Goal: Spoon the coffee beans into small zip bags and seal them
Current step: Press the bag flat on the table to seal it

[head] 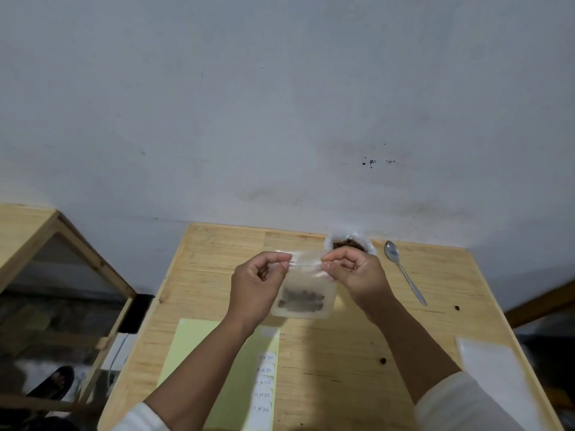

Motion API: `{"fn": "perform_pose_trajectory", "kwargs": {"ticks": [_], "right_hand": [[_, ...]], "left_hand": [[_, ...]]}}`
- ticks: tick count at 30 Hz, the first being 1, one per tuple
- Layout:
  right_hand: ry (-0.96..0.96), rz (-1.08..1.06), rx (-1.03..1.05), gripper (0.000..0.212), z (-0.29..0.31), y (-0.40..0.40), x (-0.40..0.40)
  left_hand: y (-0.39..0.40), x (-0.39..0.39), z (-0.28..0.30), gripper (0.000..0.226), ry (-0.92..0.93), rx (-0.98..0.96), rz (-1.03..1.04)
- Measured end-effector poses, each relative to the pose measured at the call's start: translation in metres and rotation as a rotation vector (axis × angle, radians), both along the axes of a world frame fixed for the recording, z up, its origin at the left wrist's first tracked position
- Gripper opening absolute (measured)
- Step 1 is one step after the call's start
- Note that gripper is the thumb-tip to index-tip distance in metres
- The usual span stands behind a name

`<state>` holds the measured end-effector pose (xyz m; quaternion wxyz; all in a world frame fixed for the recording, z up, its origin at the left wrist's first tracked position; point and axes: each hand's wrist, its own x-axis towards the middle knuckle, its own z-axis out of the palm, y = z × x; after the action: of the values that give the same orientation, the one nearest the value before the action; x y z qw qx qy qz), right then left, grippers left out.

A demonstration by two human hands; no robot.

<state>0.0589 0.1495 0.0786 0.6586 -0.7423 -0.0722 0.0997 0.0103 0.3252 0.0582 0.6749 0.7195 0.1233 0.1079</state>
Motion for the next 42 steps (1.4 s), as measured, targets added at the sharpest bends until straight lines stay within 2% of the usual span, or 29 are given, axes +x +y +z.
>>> {"fn": "perform_pose_trajectory", "kwargs": {"ticks": [5, 8, 11, 15, 20, 24, 27, 30, 36, 39, 42], "right_hand": [[0.042, 0.056, -0.014, 0.005, -0.005, 0.004, -0.004], [0.041, 0.013, -0.03, 0.007, -0.011, 0.007, -0.007], [0.056, -0.043, -0.042, 0.007, -0.016, 0.01, -0.012], [0.138, -0.022, -0.013, 0.01, -0.019, 0.008, -0.019], [0.217, -0.111, -0.035, 0.007, -0.027, 0.007, -0.027], [0.358, 0.024, -0.077, 0.01, -0.037, -0.005, -0.034], [0.4, 0.013, -0.159, 0.008, -0.055, -0.015, -0.043], [0.422, -0.073, -0.257, 0.007, -0.081, -0.017, -0.055], [0.212, -0.188, -0.605, 0.012, -0.126, -0.012, -0.071], [0.082, -0.174, -0.686, 0.02, -0.137, -0.01, -0.077], [-0.076, -0.102, -0.847, 0.016, -0.15, -0.008, -0.088]], "left_hand": [[-0.002, -0.001, 0.002, 0.011, 0.023, 0.131, -0.086], [-0.006, -0.002, 0.001, 0.005, 0.057, 0.171, -0.083], [-0.012, -0.002, -0.003, 0.009, 0.077, 0.203, -0.072], [-0.022, -0.007, -0.004, 0.008, 0.104, 0.255, -0.05], [-0.027, -0.011, -0.009, 0.005, 0.178, 0.285, -0.06], [-0.025, -0.016, -0.027, 0.004, 0.265, 0.244, -0.02], [-0.024, -0.025, -0.046, 0.009, 0.322, 0.256, -0.074], [-0.031, -0.035, -0.067, 0.024, 0.383, 0.33, -0.143], [-0.043, -0.049, -0.105, 0.043, 0.392, 0.577, -0.228], [-0.047, -0.056, -0.121, 0.042, 0.294, 0.686, -0.273], [-0.046, -0.06, -0.13, 0.04, 0.205, 0.861, -0.387]]}}
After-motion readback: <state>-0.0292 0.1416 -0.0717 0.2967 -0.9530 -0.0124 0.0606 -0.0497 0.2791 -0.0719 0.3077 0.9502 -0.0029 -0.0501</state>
